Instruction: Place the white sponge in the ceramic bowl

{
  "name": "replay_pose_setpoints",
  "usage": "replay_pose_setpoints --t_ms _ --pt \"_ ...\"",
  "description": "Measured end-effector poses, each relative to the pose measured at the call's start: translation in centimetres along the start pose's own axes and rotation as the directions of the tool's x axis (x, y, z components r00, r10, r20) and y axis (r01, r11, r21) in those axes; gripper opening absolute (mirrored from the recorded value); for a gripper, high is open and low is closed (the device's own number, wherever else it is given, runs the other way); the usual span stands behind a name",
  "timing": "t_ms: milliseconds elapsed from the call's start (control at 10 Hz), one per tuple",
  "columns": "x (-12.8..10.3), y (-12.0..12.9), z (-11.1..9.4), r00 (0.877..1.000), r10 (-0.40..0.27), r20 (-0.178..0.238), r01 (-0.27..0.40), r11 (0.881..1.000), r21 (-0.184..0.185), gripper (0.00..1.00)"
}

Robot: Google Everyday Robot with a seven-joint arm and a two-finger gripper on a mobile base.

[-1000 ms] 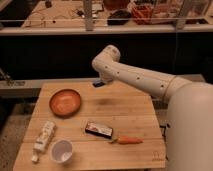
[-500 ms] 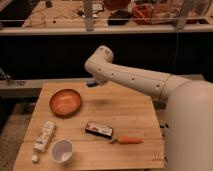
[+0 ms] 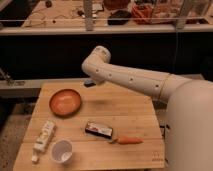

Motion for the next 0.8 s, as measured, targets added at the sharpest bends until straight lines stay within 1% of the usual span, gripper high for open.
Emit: replay_pose_setpoints --t_ms 300,600,800 --pt "-0.7 -0.1 -0.5 1.000 0.001 0.005 -0.001 1.000 0.008 0.00" --pt "-2.7 -0.5 -0.4 1.000 0.001 0.023 -0.001 1.000 0.015 0.00" --pt "-3.3 -0.4 -0.3 0.999 -0.001 0.032 0.000 1.000 0.017 0.00"
